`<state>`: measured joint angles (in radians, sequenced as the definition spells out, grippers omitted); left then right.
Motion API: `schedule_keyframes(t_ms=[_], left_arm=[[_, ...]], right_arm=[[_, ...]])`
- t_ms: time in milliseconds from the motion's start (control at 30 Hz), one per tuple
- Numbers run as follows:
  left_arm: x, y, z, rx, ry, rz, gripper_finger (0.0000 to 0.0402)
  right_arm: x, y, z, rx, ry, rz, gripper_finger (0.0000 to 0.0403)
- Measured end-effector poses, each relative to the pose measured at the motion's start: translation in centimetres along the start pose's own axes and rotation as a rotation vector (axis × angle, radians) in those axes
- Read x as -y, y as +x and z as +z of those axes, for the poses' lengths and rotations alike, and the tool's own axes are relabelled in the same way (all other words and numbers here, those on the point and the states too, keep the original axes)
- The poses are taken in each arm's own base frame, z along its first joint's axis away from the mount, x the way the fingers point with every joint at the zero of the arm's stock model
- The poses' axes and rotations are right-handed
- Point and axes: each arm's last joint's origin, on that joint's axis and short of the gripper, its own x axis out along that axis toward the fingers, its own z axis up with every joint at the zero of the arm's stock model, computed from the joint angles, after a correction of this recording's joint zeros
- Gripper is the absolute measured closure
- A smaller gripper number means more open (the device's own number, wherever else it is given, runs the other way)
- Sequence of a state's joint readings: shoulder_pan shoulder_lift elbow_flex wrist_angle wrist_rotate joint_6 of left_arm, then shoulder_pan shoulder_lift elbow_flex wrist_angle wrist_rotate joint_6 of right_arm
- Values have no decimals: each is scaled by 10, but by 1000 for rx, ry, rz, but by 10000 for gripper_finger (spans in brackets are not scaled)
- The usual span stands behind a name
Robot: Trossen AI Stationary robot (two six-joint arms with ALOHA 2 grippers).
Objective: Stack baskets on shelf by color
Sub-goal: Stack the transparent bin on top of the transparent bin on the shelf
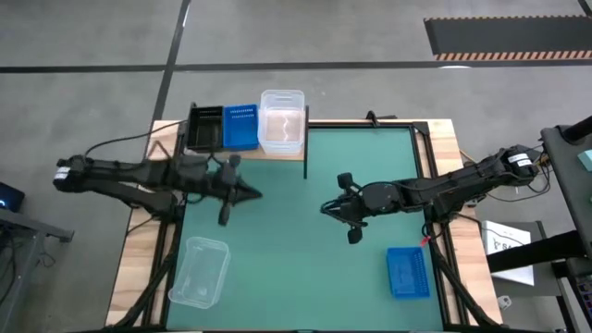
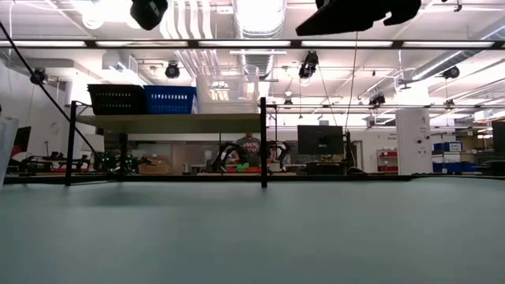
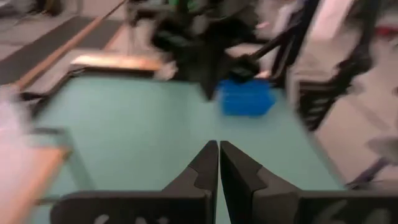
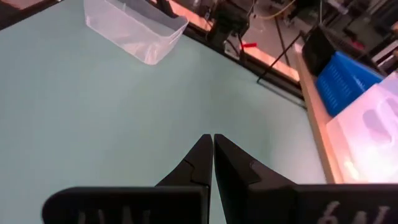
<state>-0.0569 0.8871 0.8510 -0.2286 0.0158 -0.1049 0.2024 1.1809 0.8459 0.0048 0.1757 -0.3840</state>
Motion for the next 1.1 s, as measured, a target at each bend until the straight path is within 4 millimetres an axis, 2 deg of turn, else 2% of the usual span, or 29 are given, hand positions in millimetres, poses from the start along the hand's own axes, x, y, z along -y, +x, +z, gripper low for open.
schedule_keyframes(t_ms=[133, 333, 533, 767, 867, 933, 1100], left_arm=[[18, 14, -24, 31, -88, -64, 401], [34, 34, -51, -144, -332, 0, 401], [52, 45, -57, -424, -541, 86, 401], [89, 46, -65, -938, -734, 107, 402], [98, 44, -68, -1092, -850, 255, 401], [102, 44, -71, -1136, -921, 340, 402], [109, 49, -75, -1114, -958, 364, 402]], right_arm=[[1, 0, 3, 33, -52, -14, 394], [3, -1, 7, 46, -146, -23, 394], [8, -2, 7, 44, -145, -36, 394], [10, -1, 4, 16, -131, -34, 394], [10, -1, 4, 15, -124, -34, 394], [10, -1, 4, 13, -124, -33, 394], [10, -1, 3, 13, -125, -33, 394]])
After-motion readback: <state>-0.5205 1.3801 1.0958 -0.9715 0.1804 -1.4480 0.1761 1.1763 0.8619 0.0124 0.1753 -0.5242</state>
